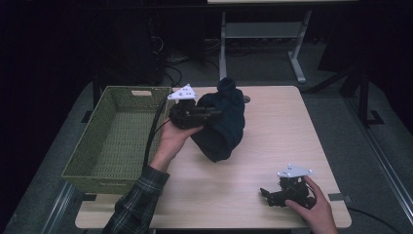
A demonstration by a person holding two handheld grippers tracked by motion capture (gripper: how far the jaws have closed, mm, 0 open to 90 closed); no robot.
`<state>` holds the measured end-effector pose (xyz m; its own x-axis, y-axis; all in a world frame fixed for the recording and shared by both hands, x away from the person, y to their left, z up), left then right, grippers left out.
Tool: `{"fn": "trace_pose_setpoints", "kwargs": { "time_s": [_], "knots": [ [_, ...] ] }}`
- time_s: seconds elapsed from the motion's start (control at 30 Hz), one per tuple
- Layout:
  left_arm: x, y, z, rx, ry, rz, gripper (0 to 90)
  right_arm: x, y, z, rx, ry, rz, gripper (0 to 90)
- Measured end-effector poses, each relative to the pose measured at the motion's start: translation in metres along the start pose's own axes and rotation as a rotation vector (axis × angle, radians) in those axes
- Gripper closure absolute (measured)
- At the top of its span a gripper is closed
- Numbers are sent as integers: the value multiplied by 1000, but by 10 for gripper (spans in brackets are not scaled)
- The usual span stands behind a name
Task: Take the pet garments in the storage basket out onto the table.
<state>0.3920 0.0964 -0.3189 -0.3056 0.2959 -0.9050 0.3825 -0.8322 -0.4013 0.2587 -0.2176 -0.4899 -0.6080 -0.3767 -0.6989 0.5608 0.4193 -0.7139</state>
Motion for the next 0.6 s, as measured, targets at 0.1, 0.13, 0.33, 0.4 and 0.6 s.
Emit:
{"fn": "trace_pose_setpoints", "kwargs": {
  "time_s": [0.1, 0.13, 0.33, 0.4, 0.6],
  "knots": [
    [5, 15, 2, 11, 2, -18, 776, 0, 0, 0, 0, 0, 0, 0],
    [7, 19, 2, 14, 5, -31, 775, 0, 0, 0, 0, 0, 0, 0],
    [14, 40, 3, 30, 4, -59, 775, 0, 0, 0, -1, -1, 0, 0],
    [15, 46, 2, 36, 2, -67, 775, 0, 0, 0, -1, -2, 0, 0],
    [22, 66, 0, 46, -5, -94, 775, 0, 0, 0, -2, 1, -1, 0]
  ]
}}
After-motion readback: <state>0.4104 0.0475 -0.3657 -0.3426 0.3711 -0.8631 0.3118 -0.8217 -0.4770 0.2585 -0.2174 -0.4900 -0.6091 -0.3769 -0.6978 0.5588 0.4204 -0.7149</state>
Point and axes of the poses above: each handheld gripper's, and its own axes: y roughly forward along the jaws, x roughly out of its underside, z roughly to its right, the point moved 1 cm from there along y, roughly forward along the jaws, and after that the axes turned 1 degree about -x, right-handed, at the moved point
